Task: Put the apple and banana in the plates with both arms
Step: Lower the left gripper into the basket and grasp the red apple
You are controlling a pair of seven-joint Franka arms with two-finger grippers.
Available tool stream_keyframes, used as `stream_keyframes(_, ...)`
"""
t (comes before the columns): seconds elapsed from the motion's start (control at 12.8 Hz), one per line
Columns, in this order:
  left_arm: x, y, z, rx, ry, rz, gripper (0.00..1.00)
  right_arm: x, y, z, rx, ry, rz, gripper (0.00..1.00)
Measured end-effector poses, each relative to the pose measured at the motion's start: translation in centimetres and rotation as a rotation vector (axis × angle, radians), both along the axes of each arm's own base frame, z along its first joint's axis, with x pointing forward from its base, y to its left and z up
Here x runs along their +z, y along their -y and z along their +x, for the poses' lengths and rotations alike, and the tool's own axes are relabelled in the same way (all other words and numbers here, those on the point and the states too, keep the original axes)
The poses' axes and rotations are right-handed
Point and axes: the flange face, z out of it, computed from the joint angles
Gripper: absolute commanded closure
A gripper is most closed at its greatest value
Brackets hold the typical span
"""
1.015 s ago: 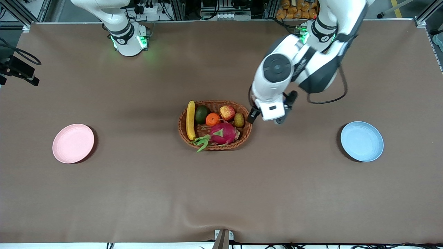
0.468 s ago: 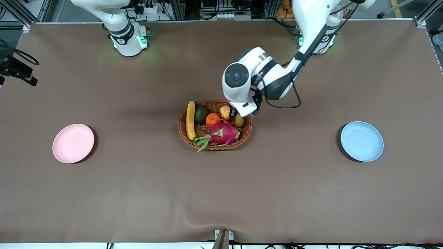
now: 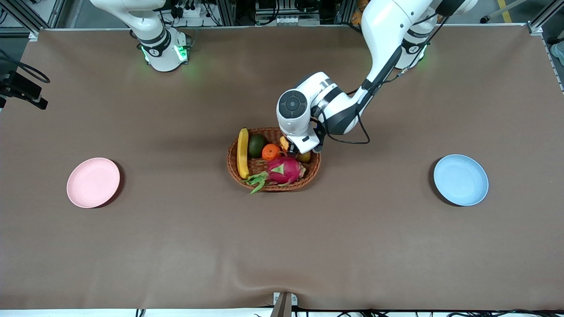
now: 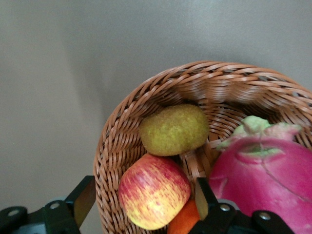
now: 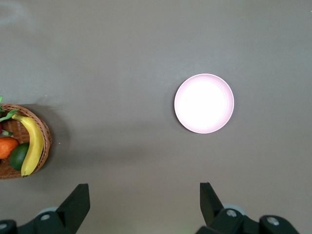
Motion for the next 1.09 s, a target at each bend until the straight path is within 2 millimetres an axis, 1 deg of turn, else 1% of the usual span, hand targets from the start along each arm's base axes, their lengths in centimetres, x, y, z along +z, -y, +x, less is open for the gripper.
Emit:
stream_keyframes(0.31,-1.1,0.6,0.2,0.002,0.020,-0.035,0.15,0.0,0.0,0.0,0.000,0.000,0.000,0.00)
stream_keyframes(0.62,-2.5,1.3,-0.9,-0.010,0.023,-0.047,0.22,0.0,-0.1,0.0,0.003,-0.002,0.000,0.00)
stream_keyframes(0.7,-2.8,1.3,-1.2,-0.012,0.021,-0.046,0.27,-0.1,-0.1,0.0,0.003,-0.004,0.000,0.00)
stream_keyframes(0.78,-3.0,1.5,-1.3,-0.014,0.026,-0.052,0.36,-0.1,-0.1,0.0,0.003,-0.005,0.000,0.00)
stream_keyframes(0.86,-3.0,1.6,-1.4,-0.015,0.030,-0.057,0.52,-0.1,-0.2,0.0,0.003,-0.005,0.000,0.00)
stream_keyframes(1.01,-2.9,1.6,-1.3,-0.015,0.032,-0.058,0.98,-0.1,-0.2,0.0,0.003,-0.006,0.000,0.00)
stream_keyframes(1.09,-2.9,1.6,-1.3,-0.015,0.032,-0.058,1.00,-0.2,-0.1,0.0,0.003,-0.007,0.000,0.00)
